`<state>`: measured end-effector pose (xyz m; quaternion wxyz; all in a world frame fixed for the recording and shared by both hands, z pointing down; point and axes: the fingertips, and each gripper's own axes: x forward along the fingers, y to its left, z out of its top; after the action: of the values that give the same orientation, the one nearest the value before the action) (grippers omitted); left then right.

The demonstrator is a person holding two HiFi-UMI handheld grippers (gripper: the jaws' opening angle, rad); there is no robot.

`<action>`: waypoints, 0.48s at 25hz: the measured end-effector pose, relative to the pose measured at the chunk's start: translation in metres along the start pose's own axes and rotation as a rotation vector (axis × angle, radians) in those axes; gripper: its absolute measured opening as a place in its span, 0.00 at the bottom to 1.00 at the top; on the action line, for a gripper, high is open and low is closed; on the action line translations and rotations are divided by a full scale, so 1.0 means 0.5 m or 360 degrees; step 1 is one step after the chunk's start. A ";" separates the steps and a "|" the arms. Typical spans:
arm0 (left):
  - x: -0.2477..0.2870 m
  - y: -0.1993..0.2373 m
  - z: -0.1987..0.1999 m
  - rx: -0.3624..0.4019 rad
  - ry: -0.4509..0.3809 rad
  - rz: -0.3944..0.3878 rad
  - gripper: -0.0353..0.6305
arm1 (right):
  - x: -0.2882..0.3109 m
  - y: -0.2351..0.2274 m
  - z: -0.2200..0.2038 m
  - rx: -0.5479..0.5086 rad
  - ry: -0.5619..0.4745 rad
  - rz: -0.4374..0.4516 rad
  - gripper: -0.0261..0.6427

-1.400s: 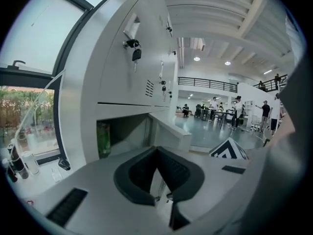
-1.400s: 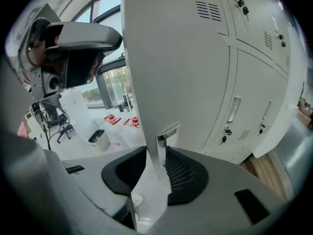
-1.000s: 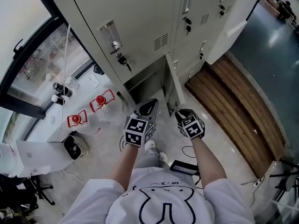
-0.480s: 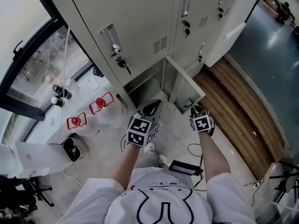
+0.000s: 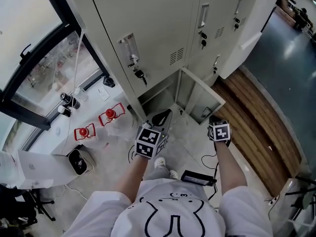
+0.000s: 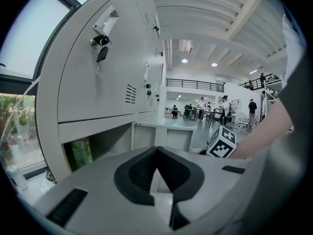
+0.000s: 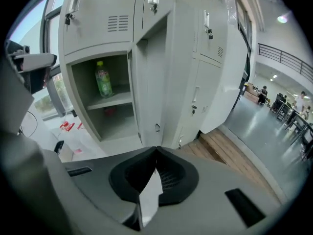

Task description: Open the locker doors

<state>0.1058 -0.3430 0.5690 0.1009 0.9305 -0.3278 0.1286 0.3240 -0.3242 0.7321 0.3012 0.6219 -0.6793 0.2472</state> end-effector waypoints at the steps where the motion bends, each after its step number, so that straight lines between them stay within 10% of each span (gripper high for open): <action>1: -0.004 0.001 0.007 0.0005 -0.0012 0.0001 0.08 | -0.016 0.012 0.014 0.0005 -0.0041 0.0028 0.05; 12: -0.058 -0.011 0.133 0.0104 -0.0235 0.0032 0.08 | -0.222 0.148 0.270 -0.0253 -0.0571 0.0211 0.06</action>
<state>0.0992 -0.3400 0.4965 0.0446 0.9369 -0.3393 0.0711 0.2418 -0.3350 0.5613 0.2067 0.5841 -0.7789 0.0974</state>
